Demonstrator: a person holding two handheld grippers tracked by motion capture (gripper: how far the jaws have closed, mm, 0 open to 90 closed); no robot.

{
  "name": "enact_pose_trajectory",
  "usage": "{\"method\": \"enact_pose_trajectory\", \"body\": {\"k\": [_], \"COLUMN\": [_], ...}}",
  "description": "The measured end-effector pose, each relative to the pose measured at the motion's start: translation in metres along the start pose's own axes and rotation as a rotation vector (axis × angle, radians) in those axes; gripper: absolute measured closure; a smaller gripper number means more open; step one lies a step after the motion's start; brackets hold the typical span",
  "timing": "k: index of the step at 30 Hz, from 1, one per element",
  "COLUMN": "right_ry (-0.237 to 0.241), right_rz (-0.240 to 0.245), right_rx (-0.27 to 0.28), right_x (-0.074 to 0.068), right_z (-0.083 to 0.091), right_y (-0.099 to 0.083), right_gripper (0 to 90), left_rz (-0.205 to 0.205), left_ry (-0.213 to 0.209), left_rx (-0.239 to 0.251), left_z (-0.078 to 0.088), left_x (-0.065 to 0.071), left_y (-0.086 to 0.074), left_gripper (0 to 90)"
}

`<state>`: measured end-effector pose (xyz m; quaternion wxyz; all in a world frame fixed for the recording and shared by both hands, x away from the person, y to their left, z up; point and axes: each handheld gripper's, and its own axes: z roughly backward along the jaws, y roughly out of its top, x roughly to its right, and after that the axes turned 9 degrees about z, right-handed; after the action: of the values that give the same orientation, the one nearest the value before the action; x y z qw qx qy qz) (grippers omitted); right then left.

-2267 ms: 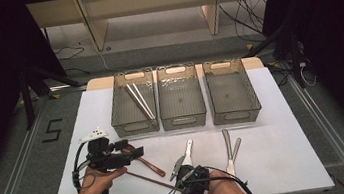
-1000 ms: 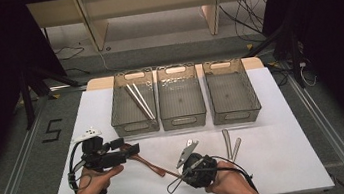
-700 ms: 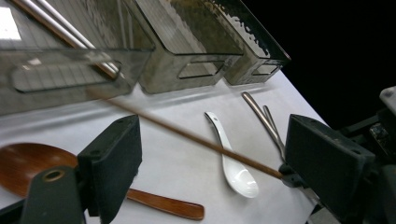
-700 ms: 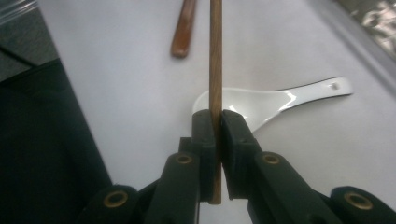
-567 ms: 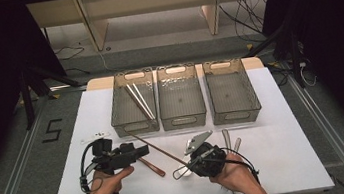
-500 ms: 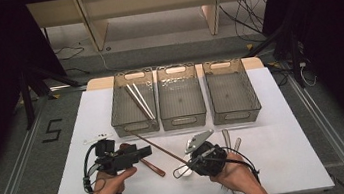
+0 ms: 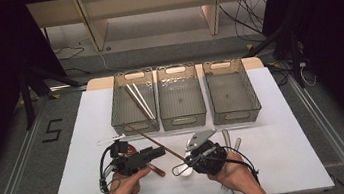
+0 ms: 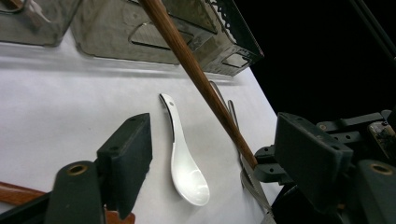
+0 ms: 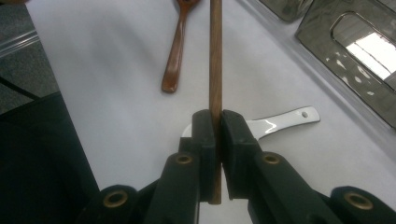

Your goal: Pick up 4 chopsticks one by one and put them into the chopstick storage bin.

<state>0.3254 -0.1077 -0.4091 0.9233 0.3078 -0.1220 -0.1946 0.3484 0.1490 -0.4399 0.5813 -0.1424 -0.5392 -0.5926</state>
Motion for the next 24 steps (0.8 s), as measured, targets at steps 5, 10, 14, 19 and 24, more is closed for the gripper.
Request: {"method": "enact_pose_trajectory", "body": {"k": [5, 10, 14, 19, 24], "right_ry": [0.002, 0.008, 0.011, 0.015, 0.015], "right_rz": [0.002, 0.001, 0.006, 0.008, 0.008], "right_rx": [0.018, 0.028, 0.036, 0.039, 0.044], "right_x": [-0.002, -0.004, -0.005, -0.005, -0.005], "right_z": [0.000, -0.001, -0.002, -0.003, -0.002], "right_y": [0.001, 0.002, 0.002, 0.002, 0.002], "right_gripper": [84.9, 84.9, 84.9, 84.9, 84.8], "left_rz": [0.005, 0.011, 0.020, 0.029, 0.033], "left_ry": [-0.019, -0.046, -0.059, -0.073, -0.083], "left_rx": [-0.001, -0.002, 0.002, 0.017, 0.020], "left_z": [-0.006, -0.011, -0.011, -0.009, -0.007], "left_x": [0.002, 0.006, 0.005, 0.003, 0.001], "left_y": [-0.001, -0.001, -0.001, 0.001, 0.002], "left_gripper": [34.5, 43.5, 50.3, 57.6, 62.9]}}
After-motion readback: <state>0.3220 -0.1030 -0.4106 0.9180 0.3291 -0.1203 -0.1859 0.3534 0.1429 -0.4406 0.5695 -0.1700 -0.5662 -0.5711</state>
